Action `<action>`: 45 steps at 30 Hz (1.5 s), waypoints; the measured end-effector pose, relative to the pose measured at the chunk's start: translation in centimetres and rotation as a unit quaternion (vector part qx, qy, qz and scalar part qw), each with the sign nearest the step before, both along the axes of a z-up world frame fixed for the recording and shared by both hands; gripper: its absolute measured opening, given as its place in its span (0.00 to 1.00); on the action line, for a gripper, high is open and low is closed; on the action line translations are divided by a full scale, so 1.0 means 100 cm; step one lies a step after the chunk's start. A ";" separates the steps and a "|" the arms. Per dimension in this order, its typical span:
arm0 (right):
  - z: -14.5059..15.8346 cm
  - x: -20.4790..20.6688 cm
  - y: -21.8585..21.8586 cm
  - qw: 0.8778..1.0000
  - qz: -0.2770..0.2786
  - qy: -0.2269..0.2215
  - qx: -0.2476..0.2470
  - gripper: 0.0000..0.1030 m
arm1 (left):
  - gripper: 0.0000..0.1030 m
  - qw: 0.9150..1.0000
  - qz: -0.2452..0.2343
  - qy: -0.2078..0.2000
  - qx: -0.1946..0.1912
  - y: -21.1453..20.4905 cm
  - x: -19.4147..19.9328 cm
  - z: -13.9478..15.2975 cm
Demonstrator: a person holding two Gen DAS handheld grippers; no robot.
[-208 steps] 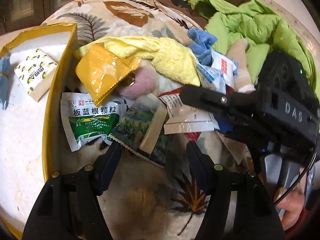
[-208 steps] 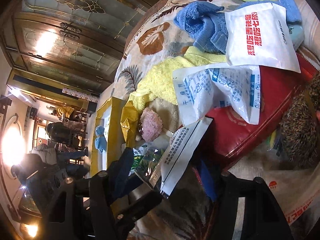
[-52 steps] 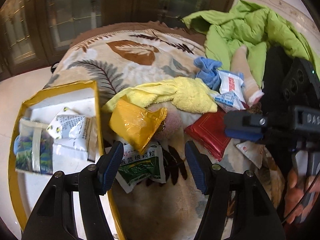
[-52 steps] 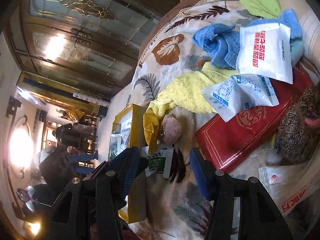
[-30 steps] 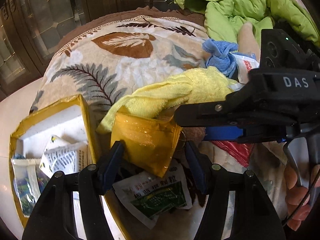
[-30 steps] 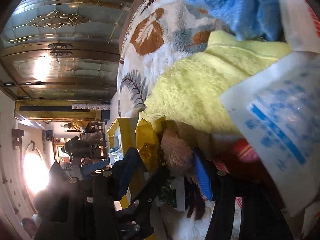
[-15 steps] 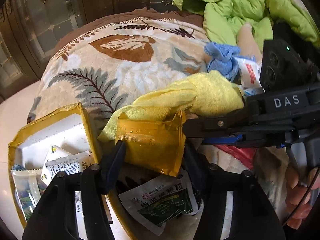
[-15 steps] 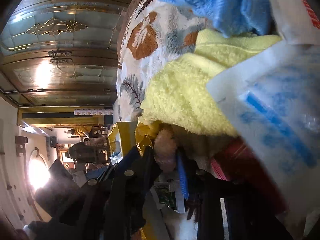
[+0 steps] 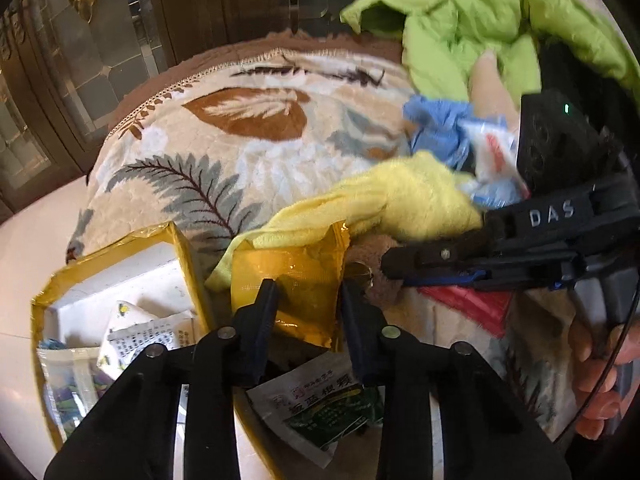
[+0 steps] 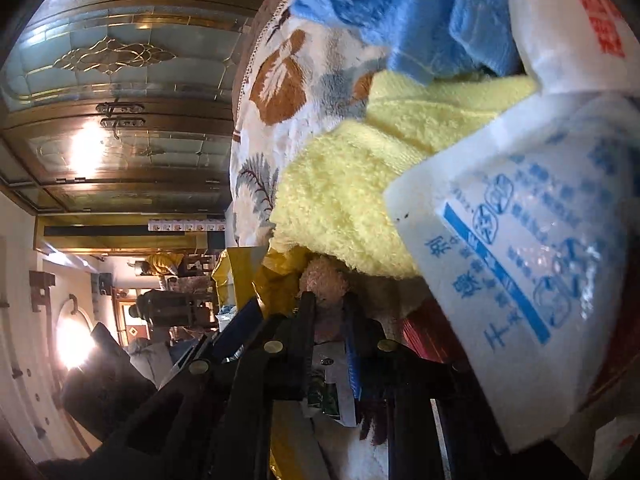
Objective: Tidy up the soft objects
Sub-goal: 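Grasp the yellow foil packet with the left tool, then grasp the pink fuzzy pom-pom with the right tool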
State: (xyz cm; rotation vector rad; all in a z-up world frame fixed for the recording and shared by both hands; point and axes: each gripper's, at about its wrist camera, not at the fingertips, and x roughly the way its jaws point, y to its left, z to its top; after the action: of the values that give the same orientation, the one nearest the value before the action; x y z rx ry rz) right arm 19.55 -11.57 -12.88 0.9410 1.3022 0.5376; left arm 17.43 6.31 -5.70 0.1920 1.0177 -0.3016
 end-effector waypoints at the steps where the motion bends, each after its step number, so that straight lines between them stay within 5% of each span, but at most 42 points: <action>1: -0.001 0.001 0.001 1.000 0.001 0.002 0.004 0.14 | 0.41 1.000 0.002 0.004 0.009 -0.001 0.000 -0.001; 2: -0.001 0.002 0.002 1.000 0.003 0.001 0.003 0.14 | 0.53 1.000 0.008 0.004 0.020 -0.002 0.000 -0.003; 8: -0.002 0.010 0.004 1.000 0.007 -0.004 0.012 0.15 | 0.72 0.994 -0.010 -0.007 0.105 -0.018 -0.001 -0.012; 13: -0.003 0.018 0.014 0.999 0.040 -0.008 0.008 0.17 | 0.76 0.988 -0.018 -0.012 0.151 -0.030 0.003 -0.026; 17: 0.002 0.021 0.015 0.999 0.039 -0.023 -0.001 0.14 | 0.76 0.993 -0.007 -0.014 0.120 -0.027 0.009 -0.026; 23: 0.010 0.012 0.006 0.999 0.022 -0.045 0.009 0.01 | 0.42 0.999 0.034 0.006 0.021 0.000 0.016 -0.014; 30: 0.008 0.006 -0.015 0.999 0.009 -0.037 0.023 0.01 | 0.29 0.998 0.046 -0.008 -0.032 0.016 0.003 -0.002; 33: 0.005 0.006 -0.013 0.997 0.016 -0.025 0.071 0.14 | 0.28 0.998 0.044 -0.008 -0.039 0.017 0.000 0.000; 34: 0.004 0.006 -0.011 0.998 0.016 -0.018 0.066 0.33 | 0.28 0.998 0.044 -0.007 -0.037 0.017 -0.001 -0.001; 40: 0.019 0.024 0.015 0.998 0.039 -0.049 0.007 0.46 | 0.28 0.997 0.053 0.001 -0.050 0.022 0.001 -0.002; 45: 0.015 0.032 0.036 0.998 0.056 -0.023 -0.016 0.52 | 0.28 0.996 0.061 0.005 -0.068 0.028 0.001 -0.002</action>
State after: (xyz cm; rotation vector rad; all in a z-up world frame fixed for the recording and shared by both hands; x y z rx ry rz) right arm 22.78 -7.97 -11.41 0.8274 1.3235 0.6206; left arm 17.58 9.15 -5.94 0.0059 1.0098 -0.2595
